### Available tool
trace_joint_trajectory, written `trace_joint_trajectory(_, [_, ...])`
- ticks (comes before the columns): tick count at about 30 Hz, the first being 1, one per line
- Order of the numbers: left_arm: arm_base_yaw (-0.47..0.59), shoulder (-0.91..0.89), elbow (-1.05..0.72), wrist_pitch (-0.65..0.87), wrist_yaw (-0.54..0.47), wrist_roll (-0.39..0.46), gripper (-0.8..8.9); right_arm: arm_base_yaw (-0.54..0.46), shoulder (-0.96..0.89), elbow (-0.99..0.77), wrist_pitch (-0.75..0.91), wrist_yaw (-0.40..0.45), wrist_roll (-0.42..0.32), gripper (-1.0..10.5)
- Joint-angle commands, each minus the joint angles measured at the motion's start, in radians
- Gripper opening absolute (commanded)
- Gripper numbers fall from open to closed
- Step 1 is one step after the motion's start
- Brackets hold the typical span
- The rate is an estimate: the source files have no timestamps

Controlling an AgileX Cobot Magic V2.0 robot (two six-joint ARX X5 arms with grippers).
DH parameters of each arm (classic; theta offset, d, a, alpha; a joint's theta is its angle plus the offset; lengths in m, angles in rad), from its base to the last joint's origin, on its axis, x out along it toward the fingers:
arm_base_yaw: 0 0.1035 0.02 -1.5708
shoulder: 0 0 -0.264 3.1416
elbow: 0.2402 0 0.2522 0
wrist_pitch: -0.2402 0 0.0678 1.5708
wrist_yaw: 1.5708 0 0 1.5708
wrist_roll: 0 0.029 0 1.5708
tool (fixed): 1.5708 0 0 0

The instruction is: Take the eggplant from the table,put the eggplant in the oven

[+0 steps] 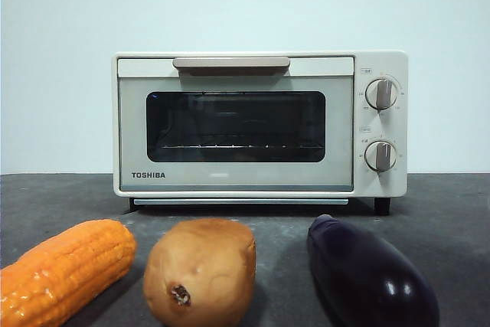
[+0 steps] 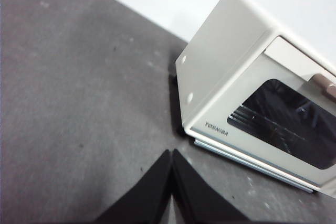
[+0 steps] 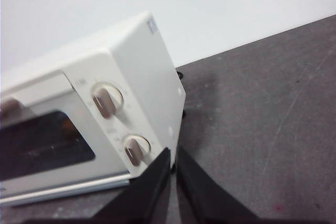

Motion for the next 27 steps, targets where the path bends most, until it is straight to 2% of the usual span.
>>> trace_joint_trajectory(1, [0.000,0.032,0.075,-0.058,0.003,-0.006,0.04,0.000,0.018,0.102,-0.089,0.002,0.017,0.0])
trace_joint_trajectory(7, [0.000,0.162,0.212,-0.089,0.017,0.034,0.04,0.001,0.128,0.307,-0.299,0.001,0.004,0.0])
trace_joint_trajectory(12, [0.000,0.320,0.324,-0.096,0.073,0.088,0.04,0.001,0.262,0.465,-0.434,-0.016,-0.060,0.0])
trace_joint_trajectory(14, [0.000,0.384,0.365,-0.096,0.110,0.098,0.04,0.001,0.322,0.523,-0.493,-0.047,-0.092,0.0])
trace_joint_trajectory(20, [0.000,0.562,0.486,-0.099,0.268,0.134,0.04,0.001,0.497,0.678,-0.654,-0.236,-0.171,0.0])
trace_joint_trajectory(23, [0.000,0.631,0.541,-0.109,0.331,0.139,0.04,0.004,0.566,0.728,-0.704,-0.346,-0.174,0.1])
trace_joint_trajectory(25, [-0.002,0.667,0.569,-0.110,0.367,0.154,0.04,0.009,0.602,0.743,-0.717,-0.414,-0.173,0.6])
trace_joint_trajectory(27, [-0.007,0.701,0.597,-0.111,0.392,0.161,0.04,0.023,0.636,0.748,-0.720,-0.469,-0.167,1.7])
